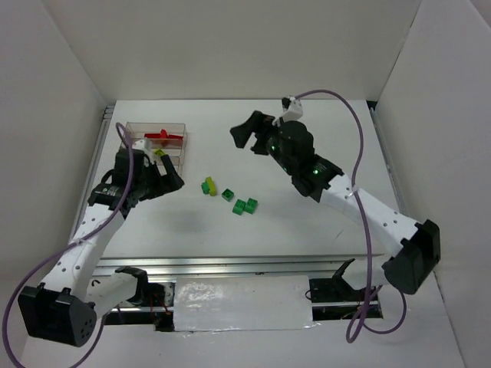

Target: Sort the legos into containers by color

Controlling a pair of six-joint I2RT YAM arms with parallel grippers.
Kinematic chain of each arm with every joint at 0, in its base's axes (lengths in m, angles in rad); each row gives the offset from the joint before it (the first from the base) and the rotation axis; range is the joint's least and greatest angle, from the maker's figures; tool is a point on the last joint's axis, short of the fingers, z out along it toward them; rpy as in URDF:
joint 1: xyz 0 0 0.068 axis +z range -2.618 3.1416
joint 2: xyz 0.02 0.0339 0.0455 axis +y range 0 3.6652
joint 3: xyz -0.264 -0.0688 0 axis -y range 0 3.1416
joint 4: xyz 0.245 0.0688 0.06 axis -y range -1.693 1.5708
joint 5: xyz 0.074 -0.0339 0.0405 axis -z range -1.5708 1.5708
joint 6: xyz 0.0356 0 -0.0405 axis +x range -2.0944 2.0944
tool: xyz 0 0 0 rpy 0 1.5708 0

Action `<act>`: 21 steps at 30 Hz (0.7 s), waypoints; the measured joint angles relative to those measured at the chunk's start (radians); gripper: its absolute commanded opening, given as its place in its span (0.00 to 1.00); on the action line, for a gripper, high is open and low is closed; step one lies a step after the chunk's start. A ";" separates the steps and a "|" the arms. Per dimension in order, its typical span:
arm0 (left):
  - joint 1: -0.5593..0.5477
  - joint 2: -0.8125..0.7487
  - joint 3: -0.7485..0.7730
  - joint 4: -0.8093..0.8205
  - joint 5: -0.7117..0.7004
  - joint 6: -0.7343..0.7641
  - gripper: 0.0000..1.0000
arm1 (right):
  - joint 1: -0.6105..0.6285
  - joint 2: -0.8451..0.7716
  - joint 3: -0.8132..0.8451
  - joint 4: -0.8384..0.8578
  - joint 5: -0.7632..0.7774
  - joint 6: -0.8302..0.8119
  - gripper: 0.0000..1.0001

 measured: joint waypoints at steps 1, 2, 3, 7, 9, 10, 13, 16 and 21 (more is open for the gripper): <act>-0.039 0.013 0.000 0.006 -0.014 -0.023 1.00 | 0.000 -0.050 -0.053 -0.052 0.017 0.000 0.98; -0.101 0.032 0.000 0.014 -0.053 -0.050 0.99 | 0.000 -0.082 -0.103 -0.094 0.027 0.004 0.98; -0.162 0.058 0.001 0.026 -0.077 -0.075 0.99 | 0.000 -0.105 -0.154 -0.150 0.043 0.010 0.98; -0.380 0.208 0.029 0.070 -0.164 -0.155 0.99 | 0.000 -0.140 -0.294 -0.346 0.119 0.055 0.99; -0.445 0.295 0.049 0.098 -0.195 -0.174 0.97 | 0.000 -0.180 -0.346 -0.428 0.156 0.077 0.99; -0.468 0.336 0.059 0.118 -0.202 -0.173 0.94 | 0.000 -0.216 -0.368 -0.466 0.171 0.085 0.99; -0.505 0.462 0.106 0.159 -0.201 -0.143 0.90 | -0.002 -0.365 -0.405 -0.528 0.198 0.095 0.99; -0.530 0.569 0.168 0.197 -0.194 -0.091 0.85 | -0.010 -0.517 -0.412 -0.542 0.209 0.095 1.00; -0.566 0.670 0.246 0.228 -0.189 -0.029 0.70 | -0.018 -0.615 -0.412 -0.560 0.225 0.091 1.00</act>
